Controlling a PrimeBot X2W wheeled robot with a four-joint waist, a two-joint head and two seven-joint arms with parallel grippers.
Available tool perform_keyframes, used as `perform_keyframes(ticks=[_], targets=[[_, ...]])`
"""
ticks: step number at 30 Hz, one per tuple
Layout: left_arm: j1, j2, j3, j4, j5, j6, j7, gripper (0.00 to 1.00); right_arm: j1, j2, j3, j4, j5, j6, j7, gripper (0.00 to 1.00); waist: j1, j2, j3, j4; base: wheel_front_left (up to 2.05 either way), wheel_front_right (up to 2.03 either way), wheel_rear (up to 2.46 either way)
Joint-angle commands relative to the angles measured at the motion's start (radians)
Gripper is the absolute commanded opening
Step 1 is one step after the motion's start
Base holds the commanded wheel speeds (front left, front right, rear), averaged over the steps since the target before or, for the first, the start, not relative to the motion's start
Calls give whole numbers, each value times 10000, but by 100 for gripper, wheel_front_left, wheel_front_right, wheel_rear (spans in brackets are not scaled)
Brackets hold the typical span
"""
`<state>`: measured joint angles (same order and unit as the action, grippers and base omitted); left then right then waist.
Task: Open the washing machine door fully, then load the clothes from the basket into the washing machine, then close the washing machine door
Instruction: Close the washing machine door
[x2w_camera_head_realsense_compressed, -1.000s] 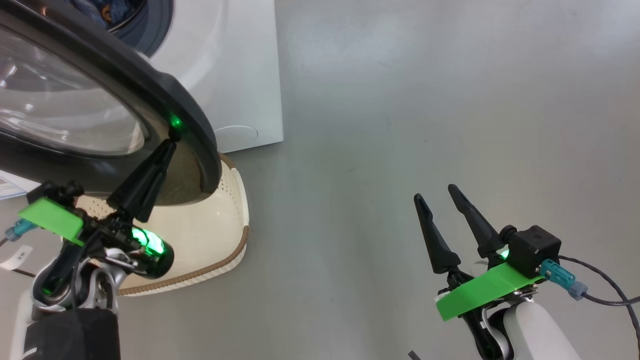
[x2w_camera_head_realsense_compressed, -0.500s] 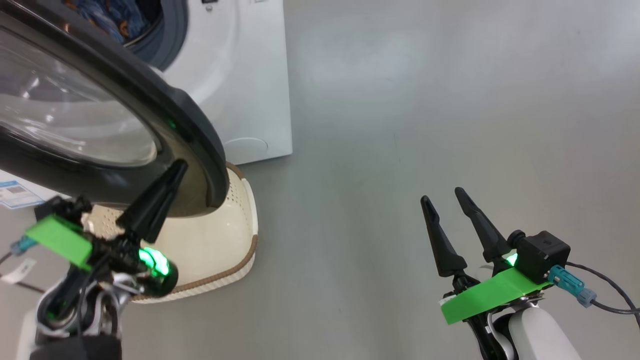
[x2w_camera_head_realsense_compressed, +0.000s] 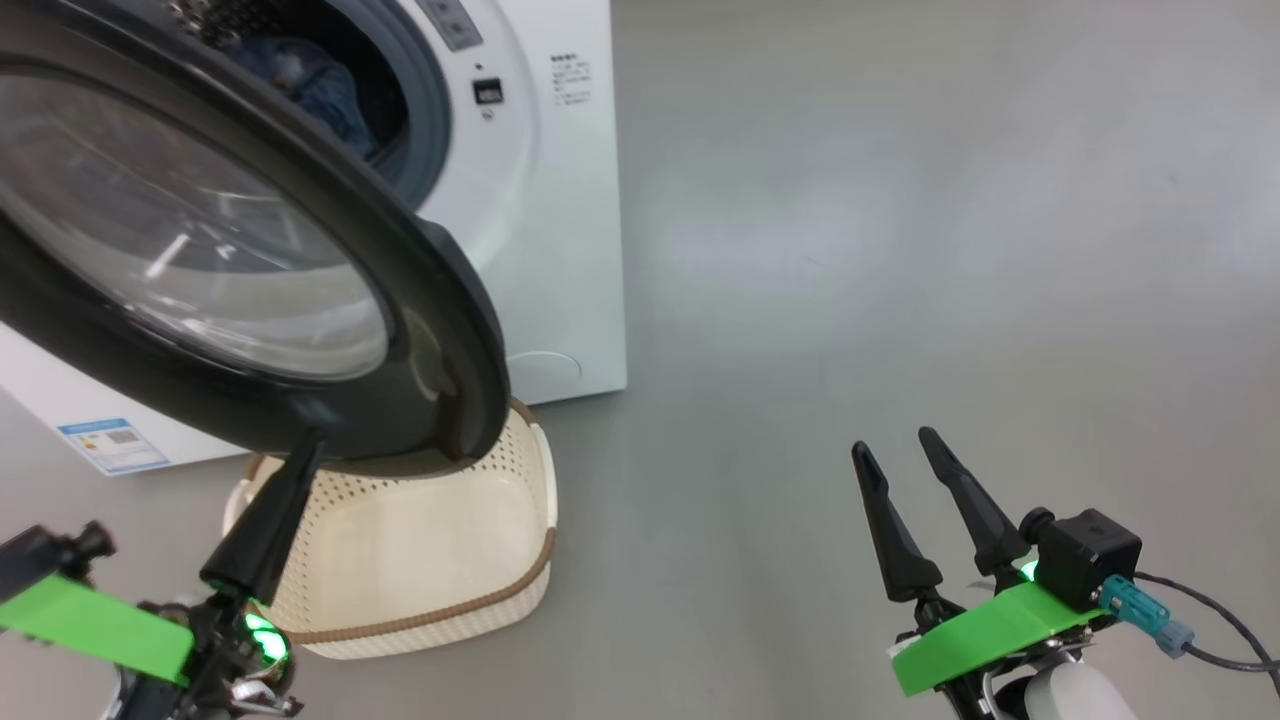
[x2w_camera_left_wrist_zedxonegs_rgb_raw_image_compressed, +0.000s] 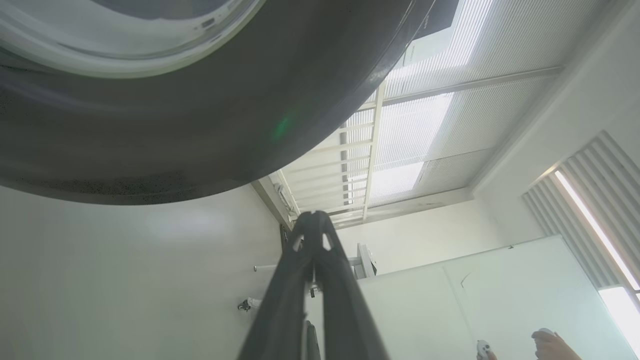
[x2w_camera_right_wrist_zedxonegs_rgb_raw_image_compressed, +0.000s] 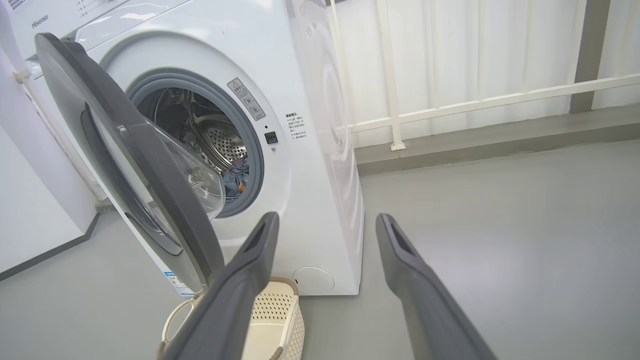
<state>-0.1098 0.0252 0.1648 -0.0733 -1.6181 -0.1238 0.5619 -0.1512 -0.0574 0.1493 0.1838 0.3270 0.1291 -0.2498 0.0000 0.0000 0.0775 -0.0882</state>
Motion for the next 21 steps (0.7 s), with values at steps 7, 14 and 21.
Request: perform_keyframes(ticks=[7,14,21], targets=[[758,675,-506,-1474,3026,-69,-3337,0,174,72,225,-268,-69,16,-120,100,0,0,-627,617,0,0,0],[1448,2800,-3069,-505,6318,-69,-7910,0,305,72,281,-241,-37,16,-120,100,0,0,-841,858,0,0,0],[1354,2484,-2549,333,9852,-69,-8232,0,398,72,318,-231,22,16,-120,100,0,0,-921,1094,0,0,0]])
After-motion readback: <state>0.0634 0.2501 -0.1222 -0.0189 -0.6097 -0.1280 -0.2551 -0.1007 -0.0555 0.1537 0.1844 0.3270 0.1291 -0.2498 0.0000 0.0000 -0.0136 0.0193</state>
